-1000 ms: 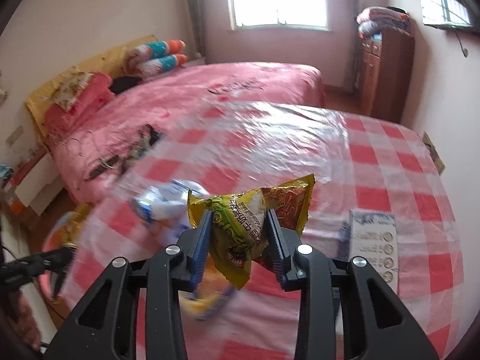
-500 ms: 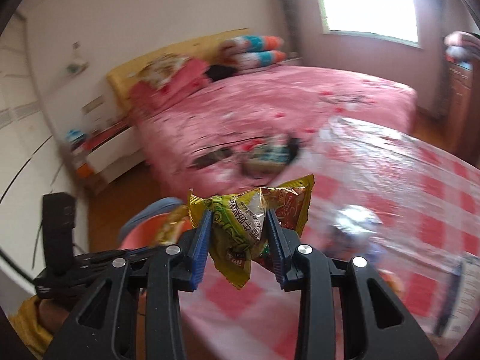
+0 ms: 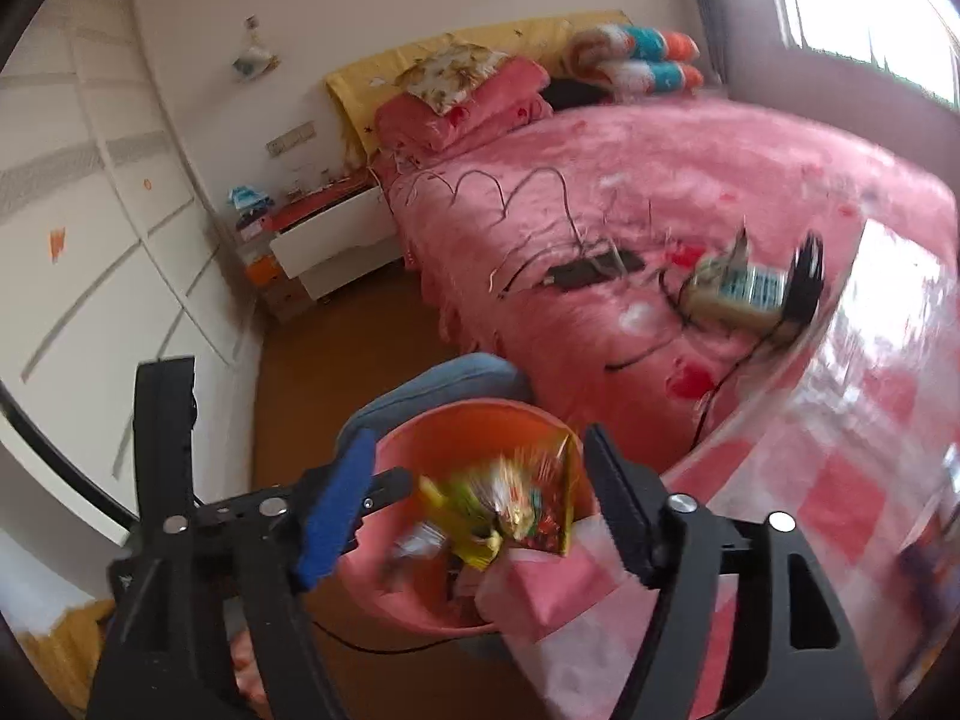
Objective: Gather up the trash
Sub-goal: 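Carry the stick wrapper and chip bag to the orange bucket and release both, then move both tools back to the table toward the white milk box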
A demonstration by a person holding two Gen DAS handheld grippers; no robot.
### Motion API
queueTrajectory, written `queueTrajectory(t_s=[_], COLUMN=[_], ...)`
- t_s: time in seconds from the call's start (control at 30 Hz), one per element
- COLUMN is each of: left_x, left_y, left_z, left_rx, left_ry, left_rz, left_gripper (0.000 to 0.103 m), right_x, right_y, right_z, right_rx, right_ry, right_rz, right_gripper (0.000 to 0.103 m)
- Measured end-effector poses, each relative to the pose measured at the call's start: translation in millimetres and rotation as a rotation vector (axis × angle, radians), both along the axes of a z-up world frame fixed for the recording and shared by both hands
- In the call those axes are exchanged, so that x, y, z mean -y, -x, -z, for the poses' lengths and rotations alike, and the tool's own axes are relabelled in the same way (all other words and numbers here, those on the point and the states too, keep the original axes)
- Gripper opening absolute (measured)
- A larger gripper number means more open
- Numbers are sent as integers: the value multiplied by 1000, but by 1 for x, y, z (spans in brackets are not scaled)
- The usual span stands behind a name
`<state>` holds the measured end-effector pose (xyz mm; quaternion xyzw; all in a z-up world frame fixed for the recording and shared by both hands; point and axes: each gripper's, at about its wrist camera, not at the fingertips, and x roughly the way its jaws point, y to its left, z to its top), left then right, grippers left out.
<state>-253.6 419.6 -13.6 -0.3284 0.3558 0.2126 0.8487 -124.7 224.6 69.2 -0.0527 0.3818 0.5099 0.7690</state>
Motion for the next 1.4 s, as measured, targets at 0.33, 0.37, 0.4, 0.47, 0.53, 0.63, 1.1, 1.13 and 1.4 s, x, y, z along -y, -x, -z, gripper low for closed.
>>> queueTrajectory(t_s=[0.33,0.37,0.4,0.47,0.53,0.63,1.1,1.13,1.4], left_x=[11,14,19,25,34,49,106,109,139], left_y=[-9,-11,-13,-16,-20,-28,-57,-58,-73], left_z=[-4,-6,-8,-11,-14,-19,-32,-33,-36], left_rx=[-10,-9,-9,-3,2,4,-7,-8,-29], left_ry=[-25,-30,-35,-39,-47,-68,-98,-101,-125], left_rz=[13,22,32,52,75,117,256,261,321], left_gripper=[71,71,71,72,73,74,79,80,81], right_x=[68,73,77,85,92,105,160,163,196], right_y=[-5,-4,-5,-7,-10,-10,-23,-23,-38], right_z=[-17,-16,-15,-11,-7,-1,7,6,11], right_rx=[138,150,154,149,146,153,216,218,210], right_ry=[-15,-5,3,15,26,42,64,63,55], right_rz=[182,196,211,233,250,281,400,407,479], right_gripper=[92,92,92,92,92,92,92,92,92])
